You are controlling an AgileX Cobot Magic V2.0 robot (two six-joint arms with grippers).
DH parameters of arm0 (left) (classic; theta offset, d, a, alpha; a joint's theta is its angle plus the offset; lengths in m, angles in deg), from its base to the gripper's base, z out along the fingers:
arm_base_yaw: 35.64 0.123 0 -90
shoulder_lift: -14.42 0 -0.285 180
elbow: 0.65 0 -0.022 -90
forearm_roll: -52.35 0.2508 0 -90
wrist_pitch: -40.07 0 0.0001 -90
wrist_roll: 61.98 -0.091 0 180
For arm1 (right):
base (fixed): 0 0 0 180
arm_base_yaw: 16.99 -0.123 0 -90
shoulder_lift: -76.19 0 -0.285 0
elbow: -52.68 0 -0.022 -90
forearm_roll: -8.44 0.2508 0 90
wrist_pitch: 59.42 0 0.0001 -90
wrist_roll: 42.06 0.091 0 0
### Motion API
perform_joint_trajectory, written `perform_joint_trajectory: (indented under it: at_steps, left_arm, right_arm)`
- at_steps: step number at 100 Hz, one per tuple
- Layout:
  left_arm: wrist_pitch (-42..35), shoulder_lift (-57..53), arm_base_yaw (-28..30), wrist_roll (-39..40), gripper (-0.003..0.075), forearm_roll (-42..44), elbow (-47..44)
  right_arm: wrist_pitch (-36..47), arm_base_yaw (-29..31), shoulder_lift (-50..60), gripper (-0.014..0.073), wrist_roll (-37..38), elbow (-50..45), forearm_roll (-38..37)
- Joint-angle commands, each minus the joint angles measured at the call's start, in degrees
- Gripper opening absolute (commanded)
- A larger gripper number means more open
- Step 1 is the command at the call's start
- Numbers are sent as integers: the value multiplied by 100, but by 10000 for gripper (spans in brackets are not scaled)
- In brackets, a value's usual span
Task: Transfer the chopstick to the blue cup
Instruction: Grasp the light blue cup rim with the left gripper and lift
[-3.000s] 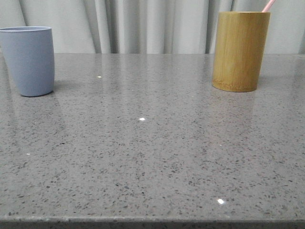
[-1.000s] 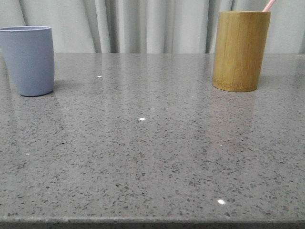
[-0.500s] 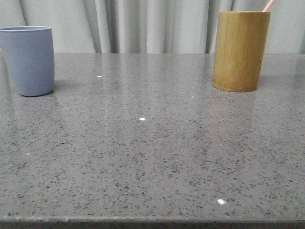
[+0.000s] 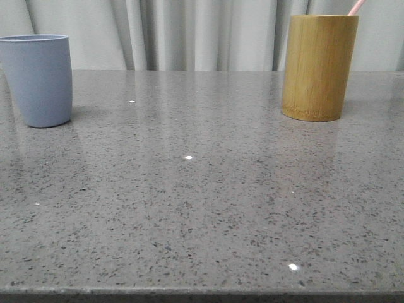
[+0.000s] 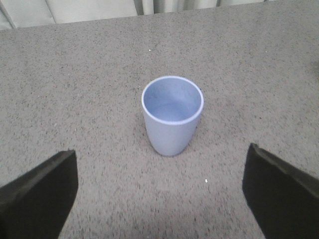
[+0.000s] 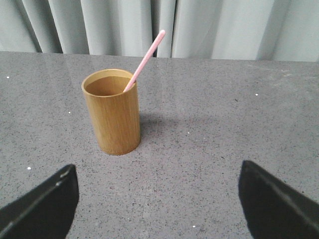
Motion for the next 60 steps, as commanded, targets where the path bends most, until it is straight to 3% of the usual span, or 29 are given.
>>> perform_joint_trajectory:
  at_steps: [1,34,60]
  left_arm:
    - [-416,498,16,15,639,-135,525]
    - [-235,2678,16,15,639,-124,1866]
    - [95,3743,16,15,624,-124,2167]
  right_arm:
    - [465,20,-90,645,-42,181,-13]
    - [439,20,-90,645,-42,181,-13]
    - [439,20,-90,645,-42,181,-13]
